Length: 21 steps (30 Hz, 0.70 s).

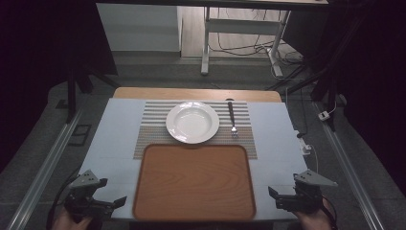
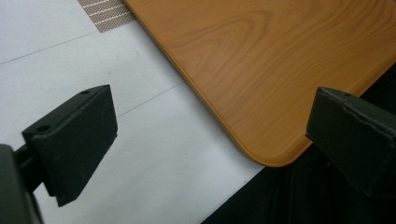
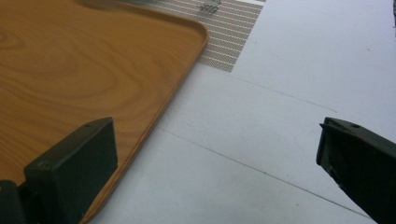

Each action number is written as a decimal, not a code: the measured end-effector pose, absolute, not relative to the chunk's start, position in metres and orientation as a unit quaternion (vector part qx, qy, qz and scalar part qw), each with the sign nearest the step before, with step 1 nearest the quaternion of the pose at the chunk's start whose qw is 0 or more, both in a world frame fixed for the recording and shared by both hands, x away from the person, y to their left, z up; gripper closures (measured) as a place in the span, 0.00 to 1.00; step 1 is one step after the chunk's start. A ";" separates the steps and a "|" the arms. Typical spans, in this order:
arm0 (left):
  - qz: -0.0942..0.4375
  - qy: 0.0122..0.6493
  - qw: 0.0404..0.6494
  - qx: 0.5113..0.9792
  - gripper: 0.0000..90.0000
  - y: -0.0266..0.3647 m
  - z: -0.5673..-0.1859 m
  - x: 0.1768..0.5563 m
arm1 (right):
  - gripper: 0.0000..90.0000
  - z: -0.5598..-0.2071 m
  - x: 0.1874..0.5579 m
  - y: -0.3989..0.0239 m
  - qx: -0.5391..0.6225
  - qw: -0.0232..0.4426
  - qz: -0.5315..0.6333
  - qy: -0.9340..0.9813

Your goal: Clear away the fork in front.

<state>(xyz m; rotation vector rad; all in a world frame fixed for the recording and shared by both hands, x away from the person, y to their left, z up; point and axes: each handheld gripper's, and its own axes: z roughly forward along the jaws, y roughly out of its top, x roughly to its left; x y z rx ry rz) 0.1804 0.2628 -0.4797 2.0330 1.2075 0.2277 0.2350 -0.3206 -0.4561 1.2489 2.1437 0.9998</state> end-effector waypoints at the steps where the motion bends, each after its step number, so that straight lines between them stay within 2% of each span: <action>1: 0.088 0.472 0.375 0.793 0.03 0.263 -0.480 0.180 | 0.00 -0.456 0.235 -0.320 0.452 0.231 0.364 0.781; 21: 0.088 0.472 0.374 0.793 0.03 0.263 -0.480 0.180 | 0.00 -0.457 0.236 -0.315 0.439 0.230 0.349 0.796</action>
